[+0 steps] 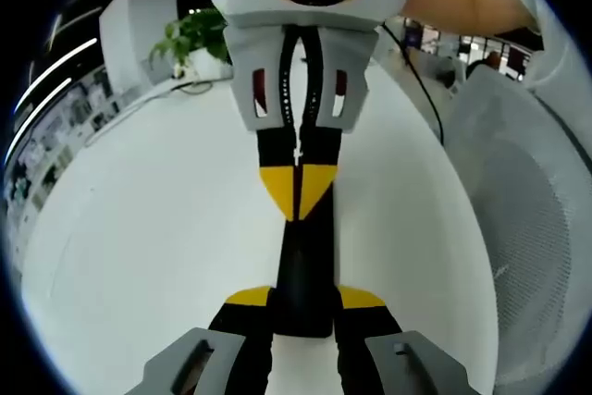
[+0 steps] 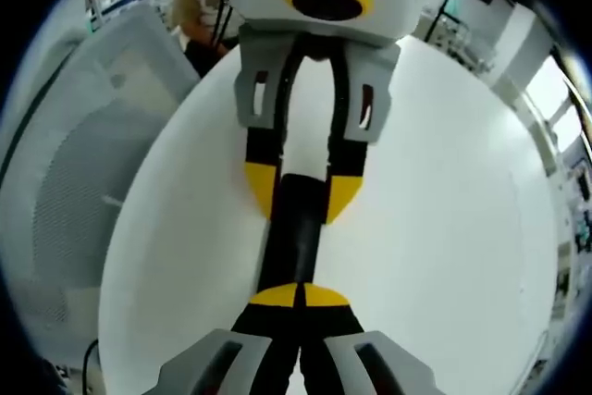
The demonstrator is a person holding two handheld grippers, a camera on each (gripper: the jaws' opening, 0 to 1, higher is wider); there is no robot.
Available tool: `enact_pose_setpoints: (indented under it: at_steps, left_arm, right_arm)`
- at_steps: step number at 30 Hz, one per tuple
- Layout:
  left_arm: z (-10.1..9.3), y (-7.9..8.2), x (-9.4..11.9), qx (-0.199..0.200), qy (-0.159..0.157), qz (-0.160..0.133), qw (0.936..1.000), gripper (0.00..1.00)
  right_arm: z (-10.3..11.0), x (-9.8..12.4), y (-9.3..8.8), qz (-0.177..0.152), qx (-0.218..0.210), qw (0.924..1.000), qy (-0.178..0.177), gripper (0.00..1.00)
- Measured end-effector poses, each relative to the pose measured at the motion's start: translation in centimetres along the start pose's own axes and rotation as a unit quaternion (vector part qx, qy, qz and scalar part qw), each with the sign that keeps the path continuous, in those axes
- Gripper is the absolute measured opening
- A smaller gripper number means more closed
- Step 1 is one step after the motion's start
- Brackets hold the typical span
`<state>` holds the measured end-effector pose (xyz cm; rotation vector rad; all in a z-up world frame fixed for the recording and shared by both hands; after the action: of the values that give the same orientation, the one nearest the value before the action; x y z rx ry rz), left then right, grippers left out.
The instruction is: Press the specified remote control buttons in sequence, fully releasing each button before pressing the next.
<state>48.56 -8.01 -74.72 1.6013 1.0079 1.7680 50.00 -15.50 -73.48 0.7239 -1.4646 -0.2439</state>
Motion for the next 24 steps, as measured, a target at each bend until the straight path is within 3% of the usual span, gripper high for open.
enact_pose_setpoints:
  at_steps: [24]
  left_arm:
    - [-0.1, 0.1, 0.0, -0.001, 0.000, 0.004, 1.0000, 0.24]
  right_arm:
    - [0.2, 2.9, 1.3, -0.009, 0.017, 0.9992, -0.034, 0.00]
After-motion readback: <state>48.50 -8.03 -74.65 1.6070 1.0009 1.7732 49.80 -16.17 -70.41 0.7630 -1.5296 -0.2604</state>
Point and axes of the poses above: the point that each gripper's makers call its tool centre point, and the gripper's own axes: x roughly backward along the fingers, z roughly to its left, y roughly out of its top, the point moved 4 cm from there along x, roughly backward along the fingers, and after that the axes turned 14 degrees about -z, right-handed, at the moved point
